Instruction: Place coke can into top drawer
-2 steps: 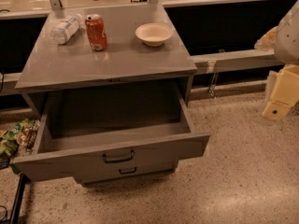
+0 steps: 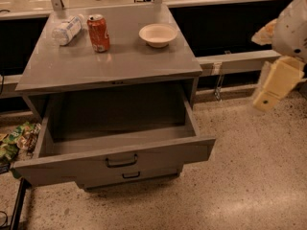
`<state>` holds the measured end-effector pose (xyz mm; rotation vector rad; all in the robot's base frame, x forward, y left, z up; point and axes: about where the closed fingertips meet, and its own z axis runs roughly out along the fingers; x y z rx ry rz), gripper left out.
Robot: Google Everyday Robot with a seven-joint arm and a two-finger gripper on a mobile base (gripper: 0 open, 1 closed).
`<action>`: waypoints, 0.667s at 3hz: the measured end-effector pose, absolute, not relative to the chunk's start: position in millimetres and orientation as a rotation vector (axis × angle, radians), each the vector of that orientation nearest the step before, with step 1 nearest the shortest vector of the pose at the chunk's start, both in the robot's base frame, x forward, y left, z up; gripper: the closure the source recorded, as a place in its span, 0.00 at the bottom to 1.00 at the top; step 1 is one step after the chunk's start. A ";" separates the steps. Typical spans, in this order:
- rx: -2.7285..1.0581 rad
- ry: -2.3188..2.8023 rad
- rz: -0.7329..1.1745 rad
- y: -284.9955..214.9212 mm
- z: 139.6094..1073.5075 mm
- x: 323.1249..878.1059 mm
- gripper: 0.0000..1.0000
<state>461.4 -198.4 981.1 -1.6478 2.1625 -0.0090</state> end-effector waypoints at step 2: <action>-1.288 1.803 0.479 -69.7 1004.3 629.8 0.00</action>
Offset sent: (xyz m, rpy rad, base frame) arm 0.2434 0.1836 0.0515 0.8840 -0.1858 0.0672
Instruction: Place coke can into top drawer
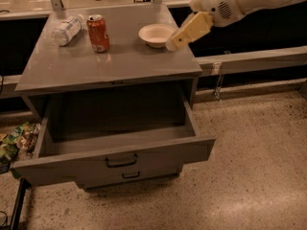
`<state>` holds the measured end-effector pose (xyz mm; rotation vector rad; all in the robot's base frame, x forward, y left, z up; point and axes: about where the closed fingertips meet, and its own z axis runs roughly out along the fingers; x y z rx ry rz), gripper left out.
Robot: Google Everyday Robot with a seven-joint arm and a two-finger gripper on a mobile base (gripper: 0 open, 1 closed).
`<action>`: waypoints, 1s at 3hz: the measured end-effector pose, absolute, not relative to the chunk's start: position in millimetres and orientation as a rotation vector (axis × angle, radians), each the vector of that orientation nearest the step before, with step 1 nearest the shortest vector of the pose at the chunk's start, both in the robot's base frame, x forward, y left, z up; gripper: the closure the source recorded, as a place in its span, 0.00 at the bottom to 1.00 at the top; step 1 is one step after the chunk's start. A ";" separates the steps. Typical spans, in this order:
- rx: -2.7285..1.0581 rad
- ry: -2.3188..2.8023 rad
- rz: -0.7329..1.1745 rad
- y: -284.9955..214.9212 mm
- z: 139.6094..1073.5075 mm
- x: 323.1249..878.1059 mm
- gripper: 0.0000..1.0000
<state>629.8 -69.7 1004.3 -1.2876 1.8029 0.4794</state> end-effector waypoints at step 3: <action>-1.124 1.679 0.620 29.5 968.6 754.4 0.00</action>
Offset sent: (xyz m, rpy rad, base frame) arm 0.1750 0.1241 -0.0406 0.3205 -0.0792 -0.0522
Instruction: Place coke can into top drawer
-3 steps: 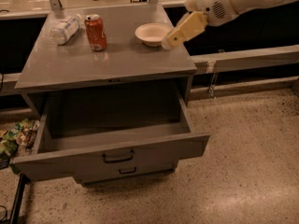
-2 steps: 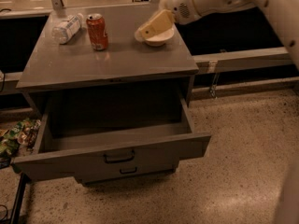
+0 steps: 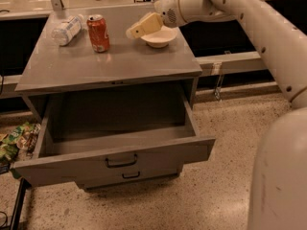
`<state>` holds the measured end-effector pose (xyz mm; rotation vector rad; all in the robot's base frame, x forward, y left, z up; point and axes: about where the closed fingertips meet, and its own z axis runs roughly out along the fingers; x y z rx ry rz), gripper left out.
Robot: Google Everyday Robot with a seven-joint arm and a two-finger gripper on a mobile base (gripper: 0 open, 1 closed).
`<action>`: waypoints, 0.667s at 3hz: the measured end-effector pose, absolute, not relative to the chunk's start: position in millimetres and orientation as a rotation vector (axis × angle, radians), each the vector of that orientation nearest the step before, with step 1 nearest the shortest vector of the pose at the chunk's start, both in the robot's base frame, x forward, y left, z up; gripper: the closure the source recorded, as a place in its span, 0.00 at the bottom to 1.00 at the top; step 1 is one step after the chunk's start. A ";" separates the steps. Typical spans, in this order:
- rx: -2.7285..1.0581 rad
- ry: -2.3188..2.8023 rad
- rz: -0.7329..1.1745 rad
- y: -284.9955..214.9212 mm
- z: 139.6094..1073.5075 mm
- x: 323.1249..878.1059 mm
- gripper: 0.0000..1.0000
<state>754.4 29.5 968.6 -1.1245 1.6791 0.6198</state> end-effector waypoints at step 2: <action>-1.152 1.695 0.633 73.5 918.5 805.4 0.00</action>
Offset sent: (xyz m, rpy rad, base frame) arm 0.0935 0.0707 -0.0624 -0.0122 -0.0046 0.0434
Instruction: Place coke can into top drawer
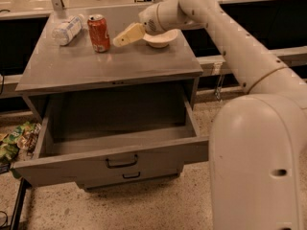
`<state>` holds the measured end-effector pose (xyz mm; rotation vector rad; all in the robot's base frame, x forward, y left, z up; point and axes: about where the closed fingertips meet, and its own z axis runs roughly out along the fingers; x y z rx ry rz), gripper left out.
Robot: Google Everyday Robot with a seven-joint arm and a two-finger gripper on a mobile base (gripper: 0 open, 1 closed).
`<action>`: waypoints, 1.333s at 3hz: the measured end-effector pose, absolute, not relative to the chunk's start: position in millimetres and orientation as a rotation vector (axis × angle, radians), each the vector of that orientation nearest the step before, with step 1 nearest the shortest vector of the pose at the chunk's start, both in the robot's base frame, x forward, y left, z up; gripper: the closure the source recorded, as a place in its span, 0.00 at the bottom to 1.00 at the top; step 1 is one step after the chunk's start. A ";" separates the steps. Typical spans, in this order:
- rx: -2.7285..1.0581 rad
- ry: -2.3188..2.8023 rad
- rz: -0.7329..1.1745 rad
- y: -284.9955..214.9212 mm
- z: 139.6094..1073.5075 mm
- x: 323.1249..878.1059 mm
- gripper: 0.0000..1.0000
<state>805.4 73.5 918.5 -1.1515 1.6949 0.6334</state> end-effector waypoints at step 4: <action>-0.983 1.595 0.752 175.9 884.4 866.2 0.12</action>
Offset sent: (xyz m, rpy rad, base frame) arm 0.0563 0.0891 -0.0230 0.0893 -0.0824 -0.0149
